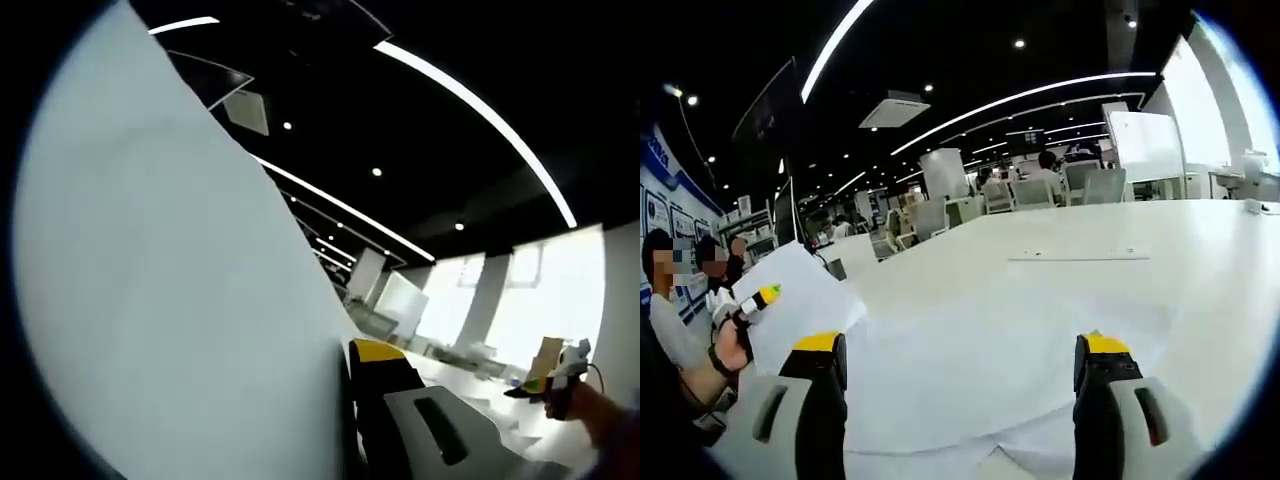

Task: Organize the stack of printing papers by aligning and flattening the scattered papers on the table

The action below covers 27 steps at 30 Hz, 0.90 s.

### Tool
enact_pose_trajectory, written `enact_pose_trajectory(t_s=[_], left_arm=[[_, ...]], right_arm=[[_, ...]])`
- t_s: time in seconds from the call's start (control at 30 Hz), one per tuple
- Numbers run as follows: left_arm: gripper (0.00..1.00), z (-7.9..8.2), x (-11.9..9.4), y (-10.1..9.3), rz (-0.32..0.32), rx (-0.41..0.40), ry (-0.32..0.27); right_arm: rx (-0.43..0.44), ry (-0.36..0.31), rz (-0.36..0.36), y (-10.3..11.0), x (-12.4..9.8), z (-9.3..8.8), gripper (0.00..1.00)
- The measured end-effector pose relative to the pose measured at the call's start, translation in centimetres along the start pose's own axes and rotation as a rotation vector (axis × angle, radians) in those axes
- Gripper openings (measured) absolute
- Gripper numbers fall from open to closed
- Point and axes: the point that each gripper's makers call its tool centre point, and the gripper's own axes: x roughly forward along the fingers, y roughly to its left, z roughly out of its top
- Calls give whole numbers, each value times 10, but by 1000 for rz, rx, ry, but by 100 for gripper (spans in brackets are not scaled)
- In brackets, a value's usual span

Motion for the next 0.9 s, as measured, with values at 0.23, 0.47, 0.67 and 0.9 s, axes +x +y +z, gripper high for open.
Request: enact_pose_trajectory(t_s=[0.23,0.47,0.67,0.9], left_arm=[[10,-3,0,-5,-9,63,10],[10,-1,0,-2,-8,36,6],[10,-1,-1,-3,-13,42,2],[10,-1,-2,-5,-12,40,4]], right_arm=[[11,-8,-2,-3,-1,2,89],[7,-8,2,-1,1,2,89],[10,-11,3,-1,0,4,89],[2,-14,-7,-3,-4,6,89]])
